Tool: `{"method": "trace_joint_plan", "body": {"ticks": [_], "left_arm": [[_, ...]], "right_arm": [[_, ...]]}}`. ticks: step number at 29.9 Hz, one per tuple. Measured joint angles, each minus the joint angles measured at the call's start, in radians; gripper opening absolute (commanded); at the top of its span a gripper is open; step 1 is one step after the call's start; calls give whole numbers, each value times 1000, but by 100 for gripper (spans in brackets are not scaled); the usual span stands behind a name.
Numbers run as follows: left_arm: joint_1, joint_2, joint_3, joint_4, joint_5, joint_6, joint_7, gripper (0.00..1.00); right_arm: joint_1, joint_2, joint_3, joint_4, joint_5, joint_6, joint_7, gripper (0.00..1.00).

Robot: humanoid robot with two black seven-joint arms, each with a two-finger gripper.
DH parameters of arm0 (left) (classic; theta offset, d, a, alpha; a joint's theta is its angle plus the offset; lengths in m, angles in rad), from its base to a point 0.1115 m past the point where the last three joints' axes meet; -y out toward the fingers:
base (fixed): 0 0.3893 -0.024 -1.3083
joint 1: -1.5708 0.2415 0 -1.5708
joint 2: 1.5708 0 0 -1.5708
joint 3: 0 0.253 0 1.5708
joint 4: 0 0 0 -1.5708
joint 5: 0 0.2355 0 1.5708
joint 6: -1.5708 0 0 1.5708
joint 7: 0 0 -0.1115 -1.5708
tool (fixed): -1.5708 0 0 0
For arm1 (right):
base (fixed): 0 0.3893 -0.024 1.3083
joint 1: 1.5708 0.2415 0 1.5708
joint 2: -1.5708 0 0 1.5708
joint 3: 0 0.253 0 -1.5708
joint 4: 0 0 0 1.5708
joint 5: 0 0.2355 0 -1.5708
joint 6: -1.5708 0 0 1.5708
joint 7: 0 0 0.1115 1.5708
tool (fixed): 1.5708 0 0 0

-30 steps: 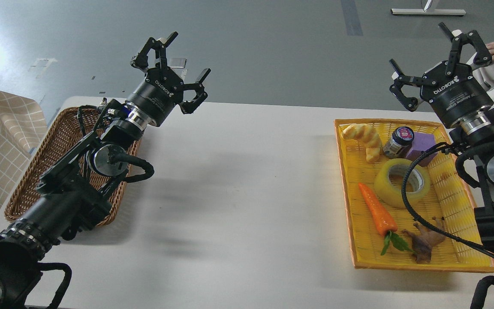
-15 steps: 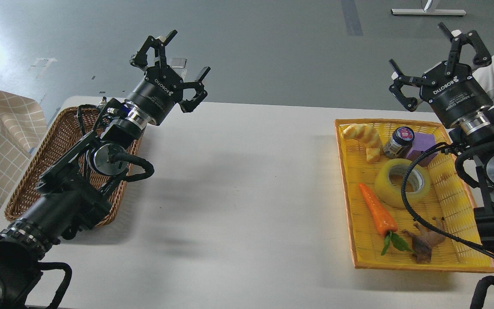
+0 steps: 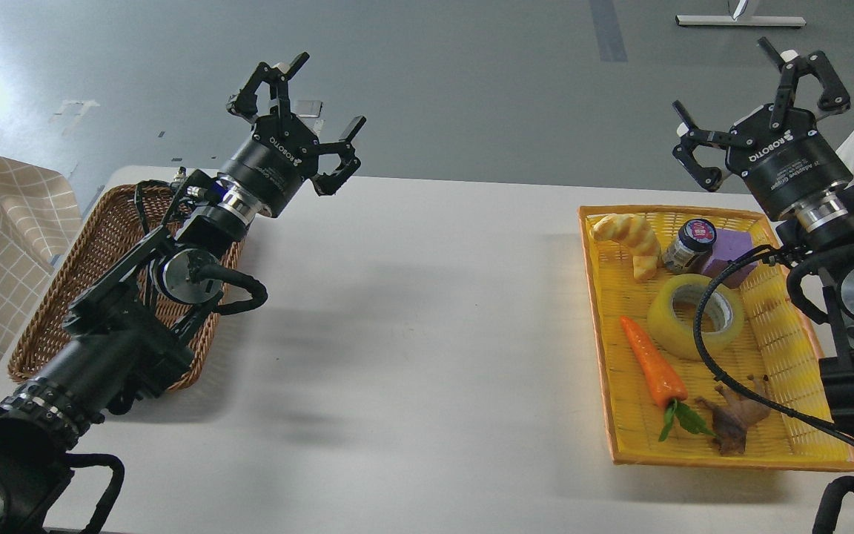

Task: Place and transfer tape with both arms

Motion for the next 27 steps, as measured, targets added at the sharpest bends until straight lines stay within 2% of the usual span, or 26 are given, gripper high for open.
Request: {"method": "trace_joint_plan", "body": {"ticks": [27], "left_arm": [[0,-5,-3,0,-5,0,0,100]], "right_arm": [[-1,-2,-2,1,-1,0,0,100]]}}
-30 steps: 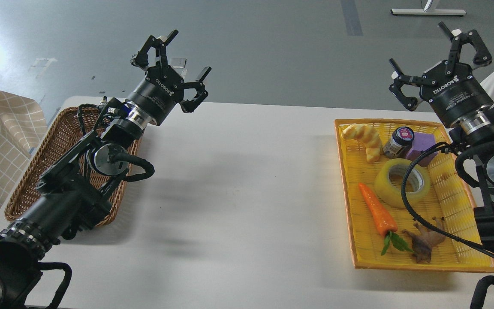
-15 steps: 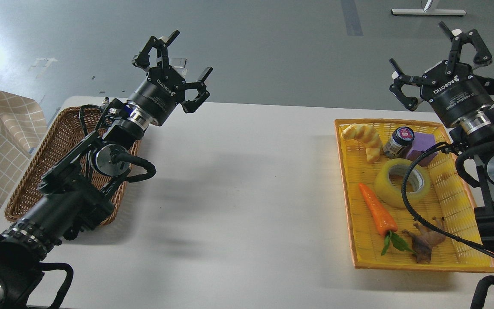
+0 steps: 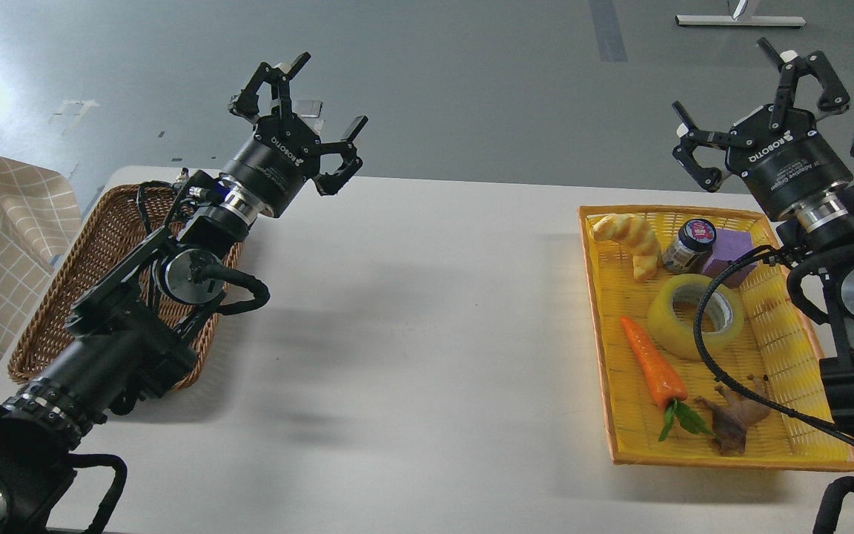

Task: Place and transfer tape with both arms

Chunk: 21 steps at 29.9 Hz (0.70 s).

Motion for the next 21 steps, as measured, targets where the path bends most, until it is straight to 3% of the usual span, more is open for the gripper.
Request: {"method": "trace_joint_plan", "body": {"ticks": [21], "left_arm": [[0,0,-1,0,4,0,-1,100]], "right_arm": [[10,-3,0,2,0,0,1,100]]}}
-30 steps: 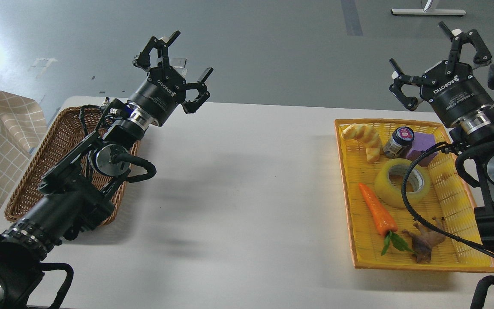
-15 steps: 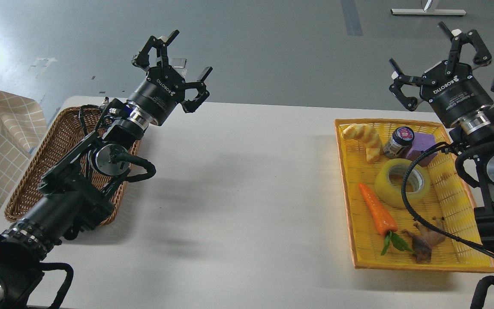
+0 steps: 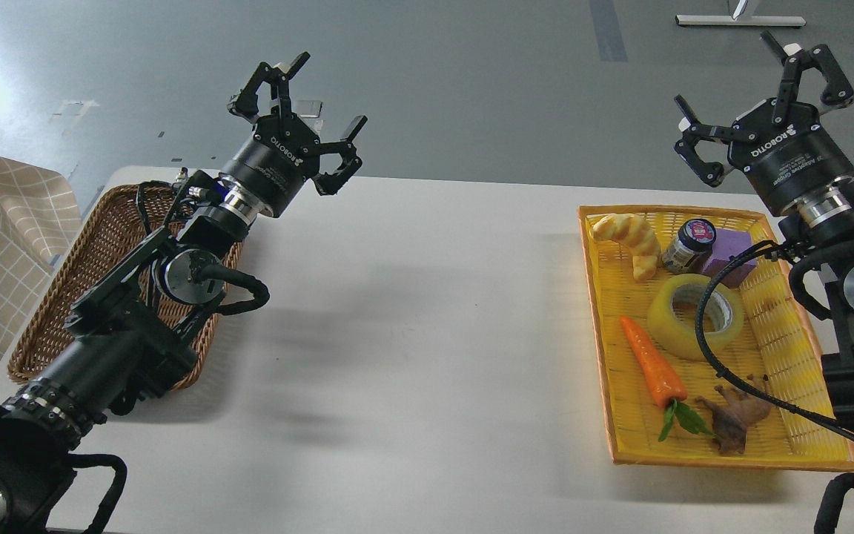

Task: Place and transfer tape with both arms

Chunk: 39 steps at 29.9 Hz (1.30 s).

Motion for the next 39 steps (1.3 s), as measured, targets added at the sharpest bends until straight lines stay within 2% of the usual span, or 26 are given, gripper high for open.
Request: {"method": "trace_joint_plan", "body": {"ticks": [26,39], "left_arm": [[-2,-20,1,0,0,0,2,100],[-2,-22,1,0,0,0,2,100]], "right_arm": [[-9,4,-9,5,-6,0,0,100],[-10,-43,-15,5,-20,0,0,100]]}}
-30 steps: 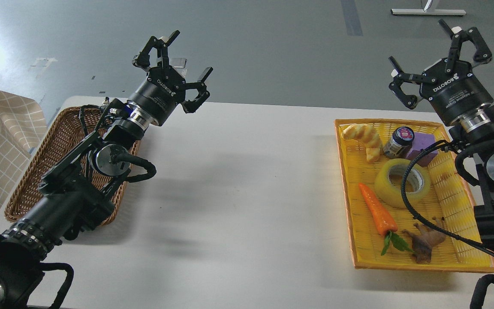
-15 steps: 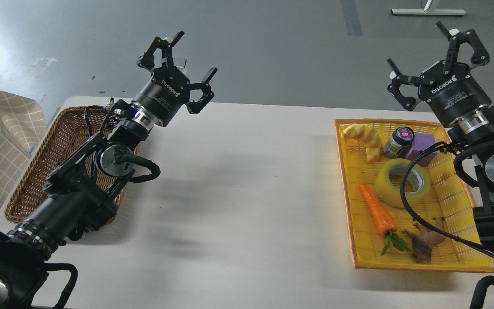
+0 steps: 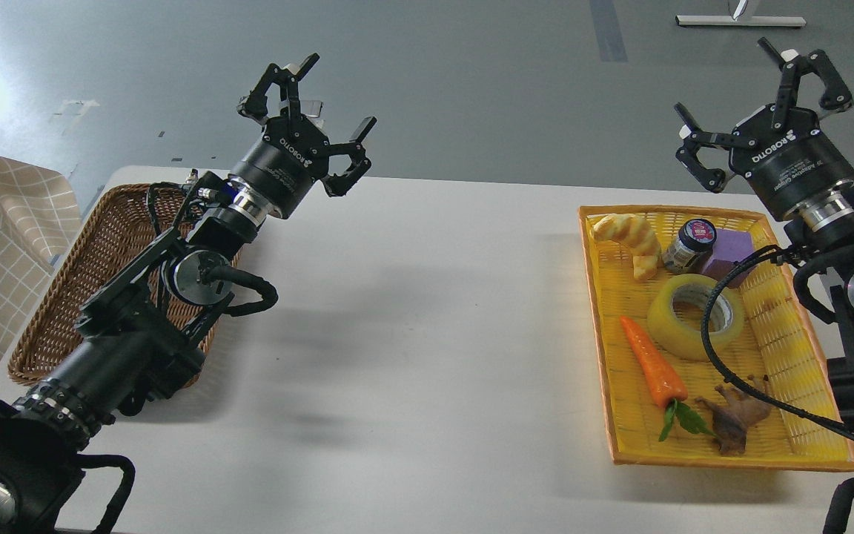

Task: Place and transfer tape with both arms

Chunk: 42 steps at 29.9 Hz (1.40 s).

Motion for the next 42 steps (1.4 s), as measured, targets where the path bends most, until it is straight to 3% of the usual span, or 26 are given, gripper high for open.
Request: {"method": "trace_joint_plan", "body": {"ticks": [19,34,42], "left_arm": [[0,0,3,0,3,0,0,100],[0,-1,7,-6,5,0,0,100],[2,-1,6,-6,5,0,0,100]], "right_arm": [[9,-304,-164,30,-90,0,6,100],[19,-456,-174,172,-487,0,8,100],[-1,-480,-178,294,-844,0,8,100]]}}
